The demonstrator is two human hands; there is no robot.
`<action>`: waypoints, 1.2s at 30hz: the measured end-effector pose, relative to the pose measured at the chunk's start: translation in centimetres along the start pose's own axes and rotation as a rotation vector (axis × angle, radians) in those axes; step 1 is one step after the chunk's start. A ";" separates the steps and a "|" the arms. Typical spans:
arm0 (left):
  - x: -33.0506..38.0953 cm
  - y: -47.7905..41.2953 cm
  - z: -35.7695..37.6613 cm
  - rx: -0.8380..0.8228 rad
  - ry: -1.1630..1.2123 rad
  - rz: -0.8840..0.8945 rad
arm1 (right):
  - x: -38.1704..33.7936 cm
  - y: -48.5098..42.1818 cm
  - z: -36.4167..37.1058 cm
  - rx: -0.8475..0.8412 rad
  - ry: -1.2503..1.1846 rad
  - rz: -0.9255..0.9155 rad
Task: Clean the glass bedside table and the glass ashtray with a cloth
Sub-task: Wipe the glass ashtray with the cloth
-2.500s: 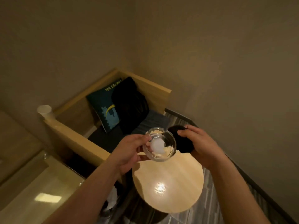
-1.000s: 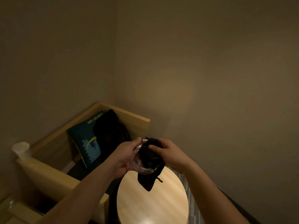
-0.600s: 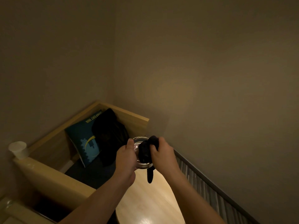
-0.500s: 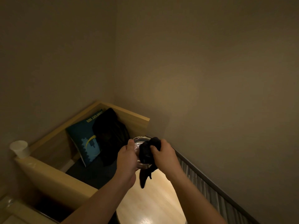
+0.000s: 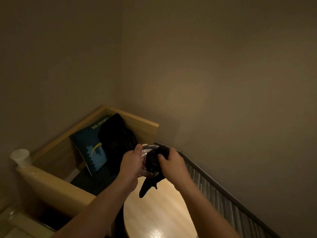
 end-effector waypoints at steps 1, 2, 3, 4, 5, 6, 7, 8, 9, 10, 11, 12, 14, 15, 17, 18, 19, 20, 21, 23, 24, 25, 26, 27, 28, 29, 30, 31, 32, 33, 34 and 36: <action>-0.5 0.3 0.1 0.031 -0.005 0.024 | 0.3 0.0 0.4 0.007 -0.001 0.013; -0.9 0.6 0.2 0.044 -0.008 0.039 | 0.5 0.0 0.5 0.009 0.002 0.027; -1.3 0.7 0.3 0.037 -0.004 0.040 | 0.8 -0.1 0.5 0.006 0.000 0.040; -1.4 0.6 0.2 0.009 0.000 0.019 | 0.9 -0.3 0.3 -0.006 -0.015 0.050; -1.2 0.4 -0.1 -0.042 0.003 -0.020 | 1.1 -0.5 -0.1 -0.028 -0.043 0.056; -0.9 0.2 -0.4 -0.118 0.013 -0.065 | 1.1 -0.7 -0.7 -0.059 -0.075 0.054; -0.4 -0.2 -0.7 -0.215 0.021 -0.103 | 0.9 -0.8 -1.4 -0.095 -0.096 0.038; 0.2 -0.4 -0.9 -0.319 0.013 -0.126 | 0.6 -0.9 -2.0 -0.134 -0.094 0.010; 0.8 -0.6 -1.0 -0.408 -0.020 -0.132 | 0.3 -0.9 -2.6 -0.173 -0.073 -0.020; 1.4 -0.8 -1.0 -0.466 -0.069 -0.122 | -0.1 -0.9 -2.9 -0.206 -0.047 -0.047; 1.7 -1.0 -0.8 -0.485 -0.112 -0.105 | -0.4 -0.9 -3.0 -0.226 -0.026 -0.069; 2.0 -1.2 -0.6 -0.467 -0.140 -0.082 | -0.6 -0.9 -3.0 -0.230 -0.018 -0.079; 2.2 -1.5 -0.1 -0.377 -0.182 -0.023 | -0.6 -0.7 -2.5 -0.188 -0.060 -0.068; 2.0 -1.6 0.2 -0.321 -0.185 0.001 | -0.5 -0.7 -2.1 -0.147 -0.090 -0.053; 1.2 -1.4 0.4 -0.178 -0.136 0.017 | 0.0 -0.3 -1.3 -0.037 -0.138 -0.010; 0.7 -1.1 0.5 -0.102 -0.099 0.018 | 0.3 -0.1 -0.8 0.011 -0.158 0.012; 0.1 -0.7 0.6 -0.035 -0.069 0.028 | 0.7 0.0 -0.2 0.040 -0.175 0.030; -0.5 -0.2 0.7 0.013 -0.055 0.047 | 1.1 0.2 0.4 0.053 -0.187 0.046; -1.1 0.2 0.8 0.041 -0.046 0.066 | 1.5 0.3 0.8 0.056 -0.194 0.060; -1.6 0.5 0.7 0.018 -0.012 0.043 | 2.0 0.2 0.9 0.045 -0.200 0.081; -1.6 0.3 0.5 -0.042 0.017 -0.010 | 2.0 0.1 0.5 0.036 -0.199 0.083; -1.2 0.0 0.2 -0.127 0.050 -0.071 | 2.0 -0.1 0.0 0.024 -0.189 0.078; -0.6 -0.3 -0.3 -0.227 0.078 -0.122 | 1.8 -0.4 -0.7 -0.002 -0.175 0.068; 0.2 -0.6 -0.7 -0.332 0.087 -0.162 | 1.5 -0.6 -1.4 -0.050 -0.167 0.051; 0.9 -0.7 -0.9 -0.426 0.074 -0.190 | 1.0 -0.7 -2.0 -0.116 -0.161 0.032; 1.4 -0.7 -1.0 -0.502 0.050 -0.205 | 0.6 -0.7 -2.4 -0.178 -0.146 0.017; 1.8 -0.7 -0.9 -0.552 0.025 -0.204 | 0.2 -0.6 -2.7 -0.221 -0.122 0.007; 2.1 -0.7 -0.8 -0.565 0.003 -0.187 | -0.1 -0.5 -2.8 -0.241 -0.107 0.000; 2.3 -0.8 -0.5 -0.534 -0.017 -0.152 | -0.3 -0.4 -2.7 -0.241 -0.116 -0.005; 2.4 -1.0 -0.3 -0.474 -0.034 -0.096 | -0.3 -0.3 -2.5 -0.223 -0.151 -0.005; 2.3 -1.1 0.0 -0.398 -0.043 -0.032 | -0.2 -0.1 -2.1 -0.188 -0.199 0.001; 1.8 -0.8 0.4 -0.239 -0.069 0.083 | 0.5 0.4 -0.9 -0.093 -0.294 0.032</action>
Point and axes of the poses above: each hand's wrist, its own y-axis away from the middle knuckle, its own z-axis out of the palm, x = y × z, the point moved 3 cm from there along -y, towards the middle knuckle, and after that the axes turned 15 degrees about z, right-handed, at the moved point
